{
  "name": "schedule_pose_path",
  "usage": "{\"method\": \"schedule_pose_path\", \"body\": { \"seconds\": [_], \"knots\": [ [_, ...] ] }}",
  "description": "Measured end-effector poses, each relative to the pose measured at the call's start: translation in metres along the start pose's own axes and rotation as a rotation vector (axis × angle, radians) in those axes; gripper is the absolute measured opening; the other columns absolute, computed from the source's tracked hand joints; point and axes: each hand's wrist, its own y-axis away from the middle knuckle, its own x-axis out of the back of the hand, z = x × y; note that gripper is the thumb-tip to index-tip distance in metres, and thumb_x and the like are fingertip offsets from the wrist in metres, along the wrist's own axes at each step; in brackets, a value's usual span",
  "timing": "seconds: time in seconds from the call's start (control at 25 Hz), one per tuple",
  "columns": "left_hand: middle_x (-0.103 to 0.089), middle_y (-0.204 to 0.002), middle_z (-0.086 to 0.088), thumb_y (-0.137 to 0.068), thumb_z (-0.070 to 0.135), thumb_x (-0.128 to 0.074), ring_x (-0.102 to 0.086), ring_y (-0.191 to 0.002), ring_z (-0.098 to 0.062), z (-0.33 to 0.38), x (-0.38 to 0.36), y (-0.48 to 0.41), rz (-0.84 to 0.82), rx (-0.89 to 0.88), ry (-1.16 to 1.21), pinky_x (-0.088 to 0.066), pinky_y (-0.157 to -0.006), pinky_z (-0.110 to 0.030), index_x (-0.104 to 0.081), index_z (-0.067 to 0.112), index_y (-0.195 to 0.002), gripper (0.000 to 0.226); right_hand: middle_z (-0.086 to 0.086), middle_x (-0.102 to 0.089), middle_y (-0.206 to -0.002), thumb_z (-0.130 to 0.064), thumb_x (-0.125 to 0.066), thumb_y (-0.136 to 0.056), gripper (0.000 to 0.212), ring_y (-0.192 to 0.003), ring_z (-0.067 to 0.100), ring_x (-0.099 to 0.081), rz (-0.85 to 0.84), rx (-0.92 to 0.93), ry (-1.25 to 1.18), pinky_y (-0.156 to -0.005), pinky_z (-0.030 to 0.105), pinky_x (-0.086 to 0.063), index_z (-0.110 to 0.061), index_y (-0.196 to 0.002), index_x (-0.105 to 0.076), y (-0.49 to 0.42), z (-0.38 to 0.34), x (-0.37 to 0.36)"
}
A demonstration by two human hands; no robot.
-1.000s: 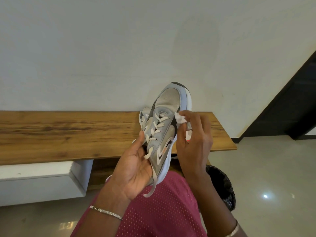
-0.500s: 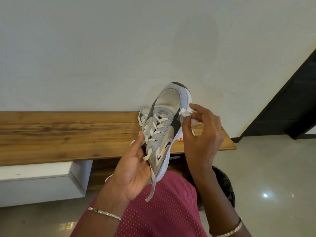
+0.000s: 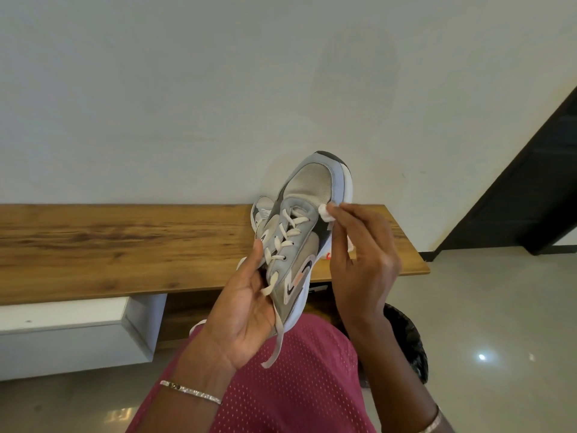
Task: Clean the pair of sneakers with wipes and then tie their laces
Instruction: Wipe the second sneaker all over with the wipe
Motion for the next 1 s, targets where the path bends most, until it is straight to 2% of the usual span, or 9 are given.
{"method": "schedule_pose_path", "body": {
  "seconds": [0.12,0.32,0.4,0.52,0.68,0.76,0.88,1.0],
  "knots": [
    [-0.066,-0.131,-0.014,-0.098,0.046,-0.051,-0.063,-0.123,-0.028,0.0,0.0,0.0,-0.002,0.006,-0.005,-0.045,-0.11,-0.044,-0.059,0.011,-0.137,0.053,0.009,-0.072,-0.107,-0.002,-0.07,-0.09,0.018,-0.099,0.018,-0.065,0.007,0.03,0.011,-0.087,0.021,-0.051,-0.003,-0.107,-0.074,-0.003,0.003,-0.002],
    [-0.06,-0.138,-0.018,-0.095,0.053,-0.055,-0.056,-0.13,-0.033,0.002,0.012,-0.005,-0.018,0.025,0.018,-0.035,-0.116,-0.048,-0.057,0.01,-0.139,0.062,0.012,-0.072,-0.107,-0.011,-0.059,-0.098,0.02,-0.103,0.021,-0.064,-0.098,0.118,0.001,-0.087,0.031,-0.055,-0.001,-0.107,-0.074,0.034,-0.005,0.0],
    [-0.061,-0.137,-0.018,-0.094,0.053,-0.055,-0.057,-0.129,-0.032,0.004,0.012,-0.005,-0.012,0.018,0.006,-0.036,-0.116,-0.048,-0.058,0.01,-0.138,0.061,0.013,-0.072,-0.106,-0.013,-0.056,-0.1,0.023,-0.101,0.022,-0.065,-0.092,0.149,0.01,-0.088,0.028,-0.054,-0.001,-0.105,-0.075,0.027,-0.004,0.002],
    [-0.066,-0.13,-0.016,-0.093,0.042,-0.057,-0.061,-0.125,-0.03,0.005,0.004,-0.002,-0.01,0.013,0.011,-0.039,-0.113,-0.045,-0.062,0.009,-0.133,0.052,0.014,-0.072,-0.103,-0.006,-0.063,-0.096,0.015,-0.096,0.022,-0.067,-0.011,0.182,0.021,-0.085,0.027,-0.054,0.001,-0.102,-0.075,0.001,0.0,0.001],
    [-0.069,-0.127,-0.014,-0.092,0.034,-0.059,-0.065,-0.12,-0.027,0.004,0.002,0.0,-0.004,-0.002,-0.027,-0.051,-0.104,-0.042,-0.06,0.012,-0.134,0.048,0.013,-0.072,-0.102,-0.006,-0.065,-0.095,0.015,-0.094,0.021,-0.068,0.049,0.168,0.01,-0.083,0.026,-0.055,0.001,-0.102,-0.075,-0.021,0.008,0.004],
    [-0.067,-0.129,-0.015,-0.094,0.033,-0.059,-0.062,-0.123,-0.029,0.004,0.005,-0.001,0.003,0.004,-0.013,-0.049,-0.104,-0.044,-0.06,0.011,-0.135,0.046,0.014,-0.073,-0.103,-0.005,-0.066,-0.094,0.014,-0.097,0.022,-0.068,0.004,0.21,0.009,-0.087,0.024,-0.053,0.001,-0.102,-0.075,-0.008,0.006,0.002],
    [-0.061,-0.136,-0.019,-0.098,0.031,-0.062,-0.056,-0.131,-0.032,0.003,0.011,-0.005,-0.027,0.01,0.053,-0.038,-0.115,-0.045,-0.055,0.009,-0.14,0.048,0.015,-0.073,-0.105,-0.007,-0.061,-0.097,0.017,-0.103,0.024,-0.066,-0.105,0.295,0.039,-0.094,0.024,-0.05,0.001,-0.101,-0.076,0.022,0.001,0.002],
    [-0.066,-0.13,-0.018,-0.098,0.029,-0.06,-0.062,-0.124,-0.029,0.001,0.008,-0.005,0.016,-0.022,-0.007,-0.042,-0.11,-0.042,-0.059,0.01,-0.136,0.042,0.015,-0.073,-0.104,-0.008,-0.061,-0.097,0.018,-0.1,0.025,-0.065,-0.133,0.326,0.077,-0.089,0.027,-0.052,0.001,-0.101,-0.076,0.018,0.005,0.005]
  ]
}}
